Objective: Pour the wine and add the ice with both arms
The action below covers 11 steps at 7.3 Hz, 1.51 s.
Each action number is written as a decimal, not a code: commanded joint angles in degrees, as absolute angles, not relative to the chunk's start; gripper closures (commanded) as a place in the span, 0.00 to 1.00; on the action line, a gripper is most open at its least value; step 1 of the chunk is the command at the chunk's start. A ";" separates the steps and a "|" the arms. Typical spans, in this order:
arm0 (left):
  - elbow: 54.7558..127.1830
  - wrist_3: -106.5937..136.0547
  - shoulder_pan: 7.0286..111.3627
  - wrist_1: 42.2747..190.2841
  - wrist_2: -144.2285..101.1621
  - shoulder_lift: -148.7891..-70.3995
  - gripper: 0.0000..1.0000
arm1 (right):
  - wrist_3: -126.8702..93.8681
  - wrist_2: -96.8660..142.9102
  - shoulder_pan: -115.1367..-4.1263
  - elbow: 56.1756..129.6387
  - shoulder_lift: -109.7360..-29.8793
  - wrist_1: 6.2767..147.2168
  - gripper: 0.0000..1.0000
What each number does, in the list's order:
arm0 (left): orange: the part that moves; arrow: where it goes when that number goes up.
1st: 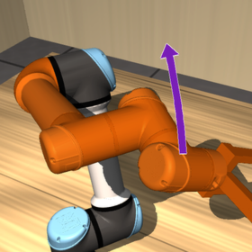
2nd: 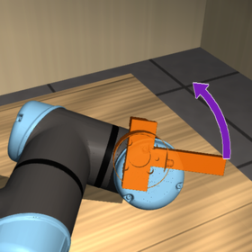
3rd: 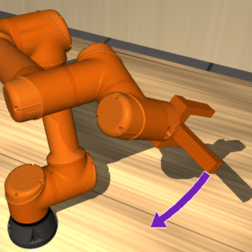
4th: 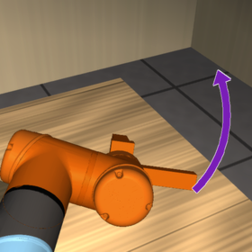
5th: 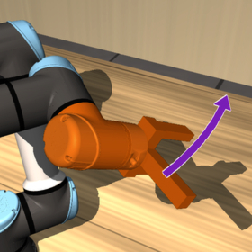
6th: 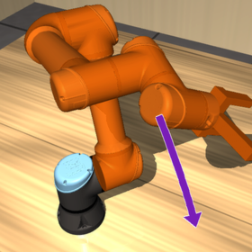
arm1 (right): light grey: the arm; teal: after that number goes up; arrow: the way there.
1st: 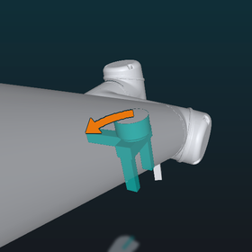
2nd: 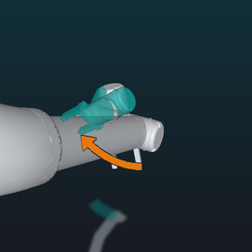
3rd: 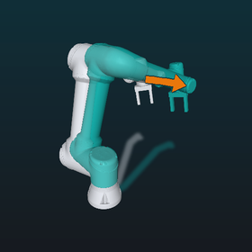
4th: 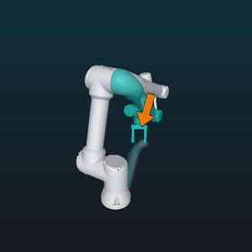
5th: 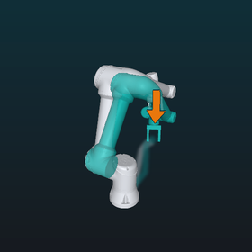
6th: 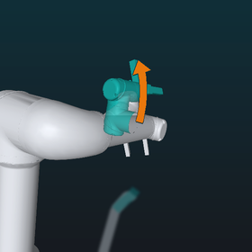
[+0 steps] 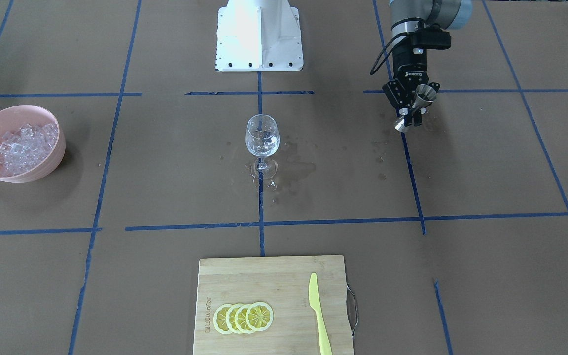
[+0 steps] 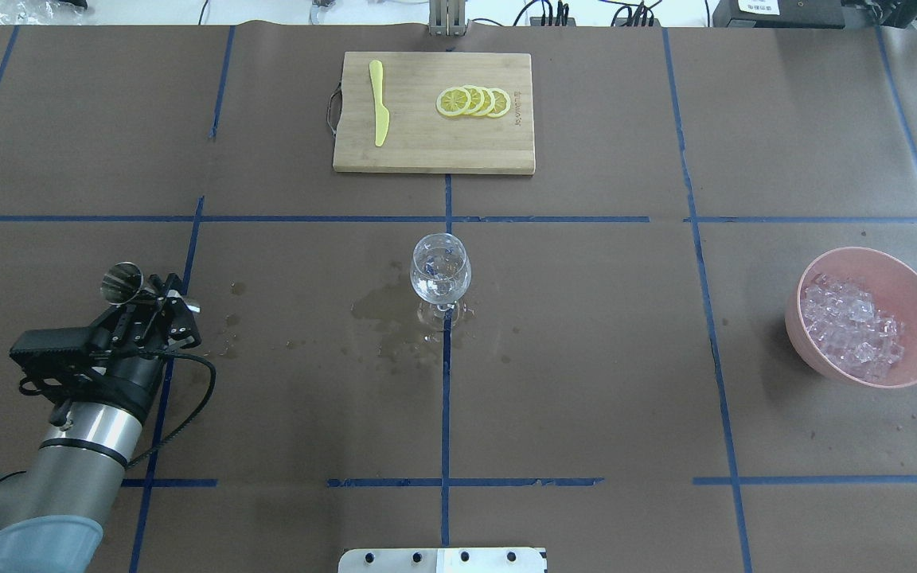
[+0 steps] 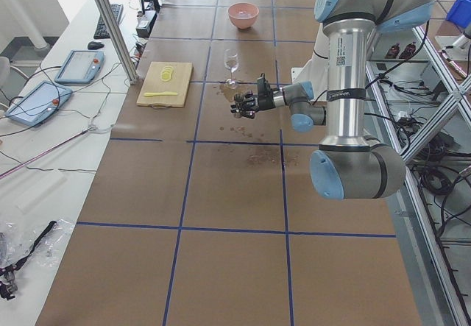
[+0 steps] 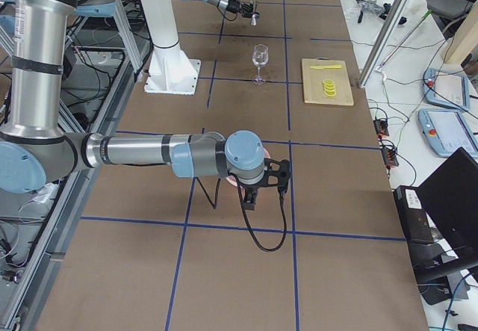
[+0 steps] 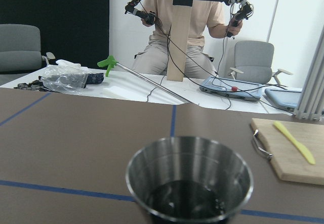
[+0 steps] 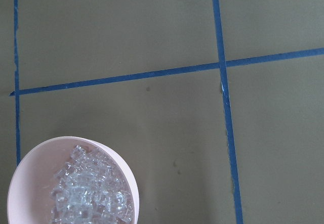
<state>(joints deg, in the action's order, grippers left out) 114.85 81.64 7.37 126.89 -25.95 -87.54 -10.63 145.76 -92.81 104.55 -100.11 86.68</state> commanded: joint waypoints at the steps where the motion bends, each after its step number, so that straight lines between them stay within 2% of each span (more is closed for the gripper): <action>1: 114.61 73.93 7.30 127.00 -26.28 -94.63 1.00 | -10.63 145.81 -92.81 104.41 -100.11 86.75 0.00; 3: 114.17 71.37 6.77 127.09 -27.94 -98.24 1.00 | -10.81 146.16 -92.81 104.33 -100.02 86.84 0.00; 5: 109.80 71.28 6.68 126.91 -28.30 -105.79 1.00 | -11.60 146.34 -92.81 104.50 -100.02 86.75 0.00; 7: 109.69 71.10 6.85 126.91 -28.30 -106.69 1.00 | -11.60 146.43 -92.81 104.50 -99.93 86.57 0.00; 9: 109.69 56.17 7.20 127.00 -28.30 -107.57 1.00 | -11.51 146.34 -92.81 104.41 -99.93 86.48 0.00; 11: 109.51 55.90 7.73 127.00 -28.30 -109.68 1.00 | -11.51 146.34 -92.81 104.41 -99.93 86.48 0.00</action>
